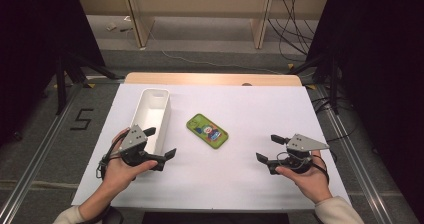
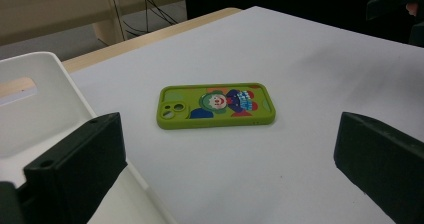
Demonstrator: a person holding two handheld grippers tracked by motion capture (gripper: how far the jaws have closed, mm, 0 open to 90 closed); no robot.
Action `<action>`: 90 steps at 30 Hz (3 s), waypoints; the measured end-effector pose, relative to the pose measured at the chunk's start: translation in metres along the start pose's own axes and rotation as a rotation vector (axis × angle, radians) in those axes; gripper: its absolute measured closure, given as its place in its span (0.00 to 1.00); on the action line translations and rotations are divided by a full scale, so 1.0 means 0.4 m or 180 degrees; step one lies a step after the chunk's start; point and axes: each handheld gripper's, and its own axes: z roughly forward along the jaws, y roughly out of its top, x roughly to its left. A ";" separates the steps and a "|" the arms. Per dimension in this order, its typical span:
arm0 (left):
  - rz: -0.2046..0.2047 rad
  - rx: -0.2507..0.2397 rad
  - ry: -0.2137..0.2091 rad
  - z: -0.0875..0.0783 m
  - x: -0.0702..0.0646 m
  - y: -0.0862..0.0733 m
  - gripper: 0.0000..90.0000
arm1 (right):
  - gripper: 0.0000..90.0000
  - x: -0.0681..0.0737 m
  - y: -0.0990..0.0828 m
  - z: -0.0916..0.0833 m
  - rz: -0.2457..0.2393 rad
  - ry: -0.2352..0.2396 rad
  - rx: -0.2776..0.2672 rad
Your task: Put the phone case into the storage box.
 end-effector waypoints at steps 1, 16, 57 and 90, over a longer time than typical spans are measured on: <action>0.0000 0.0000 0.0000 0.000 0.000 0.000 0.00 | 0.18 0.000 0.000 0.000 -0.0002 0.0000 -0.0002; 0.0003 -0.0003 0.0015 -0.001 -0.001 0.000 0.00 | 0.48 0.001 0.014 0.012 -0.0135 -0.0035 -0.0001; -0.0029 0.0006 -0.0018 0.002 -0.003 -0.002 0.01 | 0.20 0.003 0.172 0.377 -0.0109 0.0158 0.0965; -0.0024 -0.0013 -0.0040 0.000 -0.003 -0.001 0.00 | 0.00 0.033 0.246 0.550 -0.0428 0.0245 0.1683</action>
